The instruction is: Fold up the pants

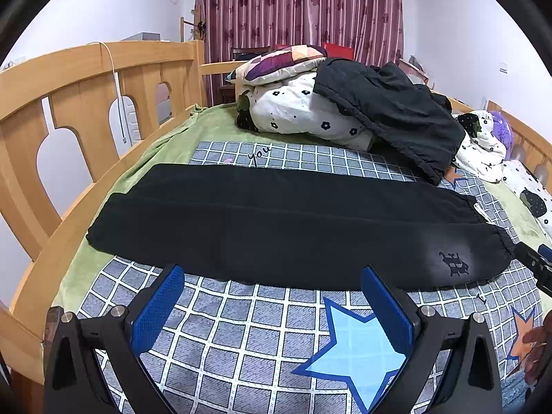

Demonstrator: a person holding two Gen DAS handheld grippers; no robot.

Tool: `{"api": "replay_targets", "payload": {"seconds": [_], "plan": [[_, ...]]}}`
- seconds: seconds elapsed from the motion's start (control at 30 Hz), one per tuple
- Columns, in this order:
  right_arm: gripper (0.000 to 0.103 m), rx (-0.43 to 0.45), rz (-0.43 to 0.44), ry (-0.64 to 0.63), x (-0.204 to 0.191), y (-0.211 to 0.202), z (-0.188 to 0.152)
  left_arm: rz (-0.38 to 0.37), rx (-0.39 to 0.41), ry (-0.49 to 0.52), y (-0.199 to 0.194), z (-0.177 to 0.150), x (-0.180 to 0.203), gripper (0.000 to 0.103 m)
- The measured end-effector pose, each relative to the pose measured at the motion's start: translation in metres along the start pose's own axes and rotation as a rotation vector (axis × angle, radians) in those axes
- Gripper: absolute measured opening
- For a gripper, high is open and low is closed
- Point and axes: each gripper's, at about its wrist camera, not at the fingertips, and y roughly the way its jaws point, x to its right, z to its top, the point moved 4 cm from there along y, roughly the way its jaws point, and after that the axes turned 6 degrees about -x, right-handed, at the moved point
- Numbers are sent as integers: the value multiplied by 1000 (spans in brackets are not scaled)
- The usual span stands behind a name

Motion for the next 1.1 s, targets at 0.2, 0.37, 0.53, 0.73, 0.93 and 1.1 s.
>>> {"api": "replay_targets", "payload": {"seconds": [0.2,0.37,0.53,0.73,0.93,1.1], "plan": [[102,-48,53,-6,-5,4,-1,-3,1,-6,-2,1,-2,103],[102,-38,45,-52,-15,3,-2,-9,3,-12,-3,3,-4,103],[97,-25,66,-78,-22,-4,-3,-7,13,-11,-5,2,-7,103],[93,-17,127,-73,-25,-11,-7,-54,8,-53,1,-1,-20,103],[87,-27,186,-48,-6,14,-35,-95,-75,-127,36,-3,-46,103],[68,-102,123,12,24,57,-48,-117,-134,-251,74,-8,-74,102]]}}
